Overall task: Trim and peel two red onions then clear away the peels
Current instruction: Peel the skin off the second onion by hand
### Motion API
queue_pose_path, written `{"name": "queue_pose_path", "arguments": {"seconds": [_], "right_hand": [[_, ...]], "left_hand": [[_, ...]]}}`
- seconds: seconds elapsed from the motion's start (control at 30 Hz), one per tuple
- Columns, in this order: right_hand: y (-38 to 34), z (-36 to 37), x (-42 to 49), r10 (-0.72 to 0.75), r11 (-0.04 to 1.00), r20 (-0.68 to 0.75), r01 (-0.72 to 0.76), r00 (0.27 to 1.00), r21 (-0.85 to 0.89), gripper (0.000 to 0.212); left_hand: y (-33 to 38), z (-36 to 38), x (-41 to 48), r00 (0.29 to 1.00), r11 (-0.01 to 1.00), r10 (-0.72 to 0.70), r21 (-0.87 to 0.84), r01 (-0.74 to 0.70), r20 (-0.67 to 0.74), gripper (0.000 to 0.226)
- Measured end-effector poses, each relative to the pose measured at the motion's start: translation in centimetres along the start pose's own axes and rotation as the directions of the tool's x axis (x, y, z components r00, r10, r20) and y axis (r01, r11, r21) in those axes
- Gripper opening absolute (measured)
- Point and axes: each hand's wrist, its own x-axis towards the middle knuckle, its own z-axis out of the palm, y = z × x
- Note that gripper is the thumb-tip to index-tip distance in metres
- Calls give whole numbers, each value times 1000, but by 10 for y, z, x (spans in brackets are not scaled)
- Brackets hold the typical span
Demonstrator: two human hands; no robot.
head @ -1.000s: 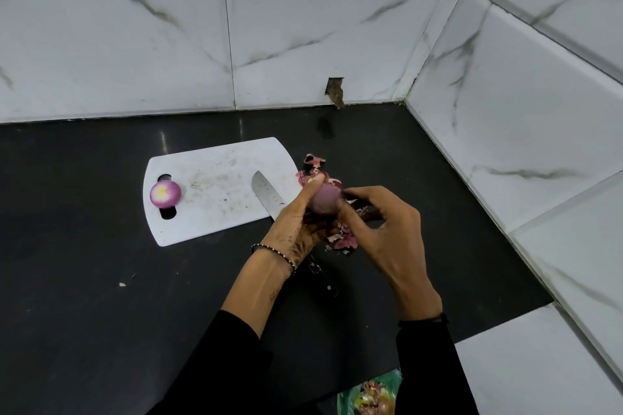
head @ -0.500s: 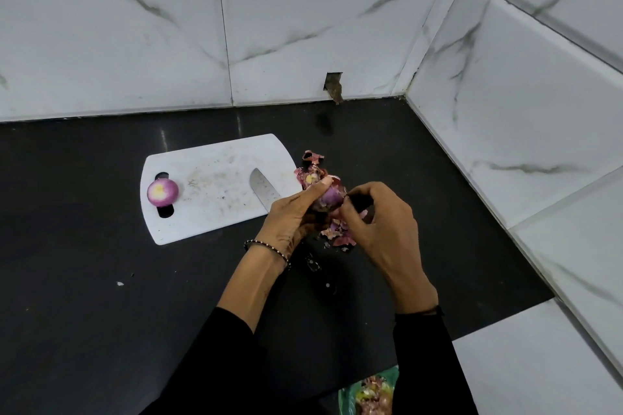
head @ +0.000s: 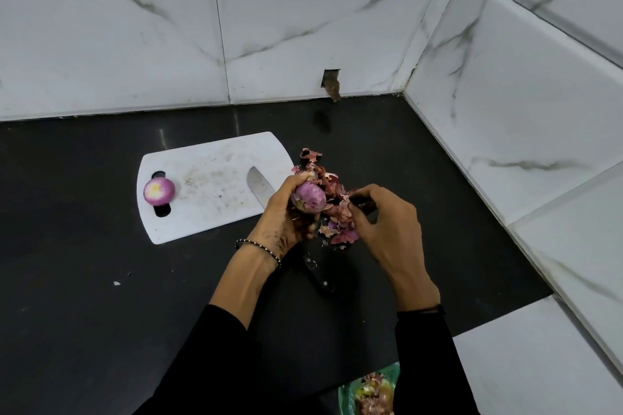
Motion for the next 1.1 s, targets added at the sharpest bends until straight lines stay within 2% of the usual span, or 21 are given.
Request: {"name": "queue_pose_path", "arguments": {"seconds": [0.17, 0.23, 0.3, 0.4, 0.47, 0.5, 0.57, 0.7, 0.8, 0.9, 0.97, 1.1], "right_hand": [[-5, 2, 1, 57, 994, 9, -58, 998, 93, 20], [-13, 1, 1, 126, 969, -36, -115, 991, 219, 18], [-25, -2, 1, 205, 923, -48, -177, 978, 341, 20], [-44, -3, 5, 303, 776, 30, -264, 953, 573, 33], [-56, 2, 9, 387, 609, 168, -388, 907, 692, 47], [-58, 6, 11, 414, 576, 215, -438, 884, 690, 57], [-59, 16, 10, 428, 618, 240, -476, 871, 626, 71], [-65, 21, 8, 429, 649, 289, -514, 856, 561, 82], [-68, 23, 8, 411, 633, 342, -535, 845, 560, 80], [-64, 19, 11, 428, 550, 391, -578, 815, 602, 77], [-55, 16, 14, 457, 491, 407, -606, 791, 626, 74], [-39, 21, 8, 487, 465, 427, -640, 762, 612, 70]], "left_hand": [[-7, 3, 0, 996, 998, 58, -3, -58, 65, 25], [-11, 1, 3, 992, 996, 89, 20, -91, 91, 25], [-15, -1, 3, 986, 989, 106, 90, -118, 127, 35], [-23, -4, 3, 968, 956, 143, 226, -190, 206, 51], [-28, -6, 4, 943, 900, 207, 327, -288, 260, 45], [-31, -6, 4, 931, 875, 239, 355, -330, 276, 37], [-33, -9, 7, 920, 850, 271, 377, -367, 285, 29], [-32, -22, 13, 912, 823, 278, 414, -388, 302, 22], [-31, -30, 13, 909, 819, 284, 415, -396, 306, 24], [-26, -32, 7, 890, 802, 292, 417, -428, 351, 39], [-23, -30, 3, 876, 791, 261, 430, -435, 406, 46], [-26, -25, -2, 885, 817, 181, 435, -378, 429, 49]]}}
